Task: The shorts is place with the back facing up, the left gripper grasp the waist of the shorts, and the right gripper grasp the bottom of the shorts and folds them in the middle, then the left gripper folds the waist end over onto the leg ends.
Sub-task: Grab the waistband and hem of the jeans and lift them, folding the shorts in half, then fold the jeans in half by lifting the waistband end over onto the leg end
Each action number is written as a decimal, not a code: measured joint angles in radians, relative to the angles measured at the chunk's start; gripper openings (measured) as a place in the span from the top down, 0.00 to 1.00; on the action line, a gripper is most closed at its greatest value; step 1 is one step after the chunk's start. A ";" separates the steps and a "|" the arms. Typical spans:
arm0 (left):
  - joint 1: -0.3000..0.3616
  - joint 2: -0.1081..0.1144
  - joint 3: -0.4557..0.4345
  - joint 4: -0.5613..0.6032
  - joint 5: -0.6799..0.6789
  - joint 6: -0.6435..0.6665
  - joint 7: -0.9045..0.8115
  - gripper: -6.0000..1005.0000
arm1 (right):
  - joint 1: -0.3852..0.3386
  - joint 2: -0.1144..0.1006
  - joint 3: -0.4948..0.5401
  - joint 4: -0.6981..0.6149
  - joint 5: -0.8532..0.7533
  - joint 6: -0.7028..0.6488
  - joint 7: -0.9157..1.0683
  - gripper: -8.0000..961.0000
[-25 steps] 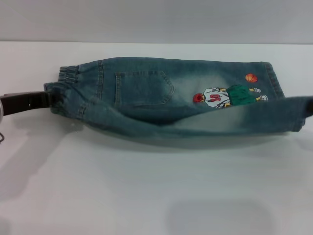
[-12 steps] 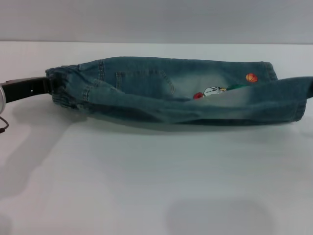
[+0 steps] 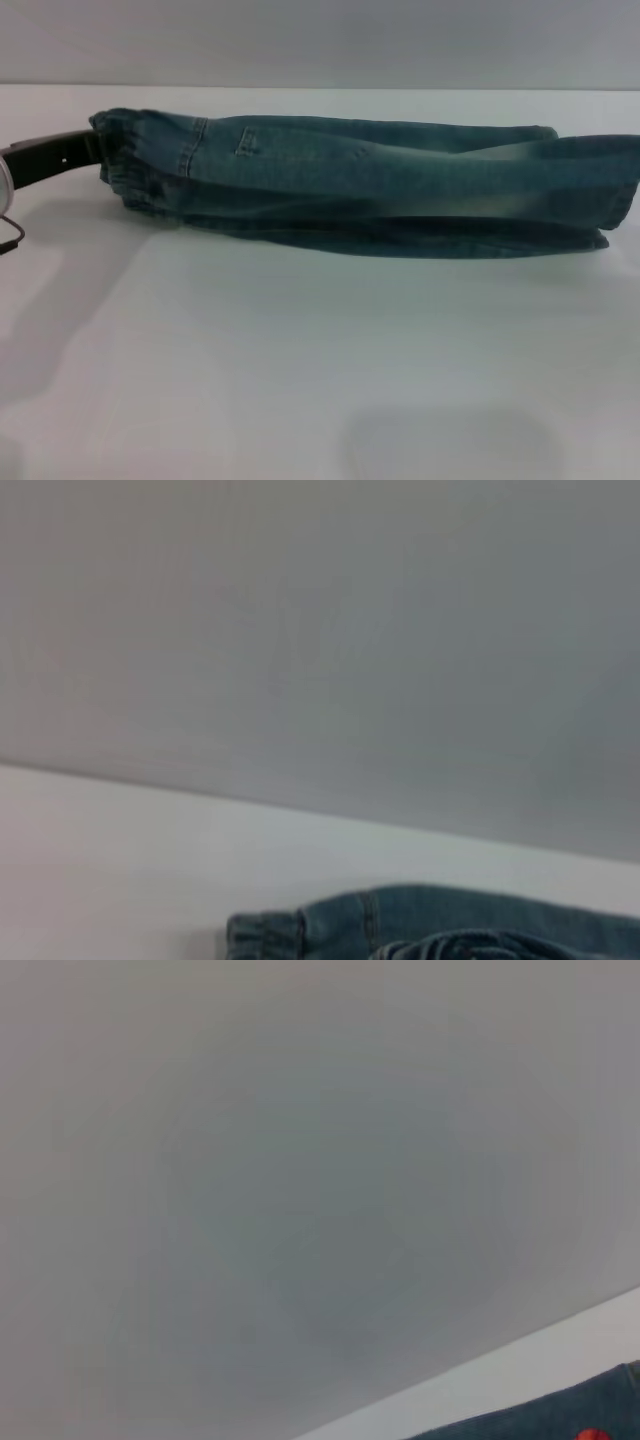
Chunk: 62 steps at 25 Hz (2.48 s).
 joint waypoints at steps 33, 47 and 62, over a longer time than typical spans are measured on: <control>-0.291 0.000 0.106 0.475 -0.032 0.445 0.089 0.73 | 0.244 -0.008 0.247 -0.336 0.010 -0.090 -0.414 0.85; -0.277 0.002 0.104 0.494 -0.029 0.443 0.098 0.24 | 0.244 -0.003 0.201 -0.365 0.005 -0.003 -0.524 0.27; -0.273 0.004 -0.024 0.519 0.015 0.251 0.101 0.16 | 0.217 0.001 0.135 -0.376 0.006 0.094 -0.566 0.46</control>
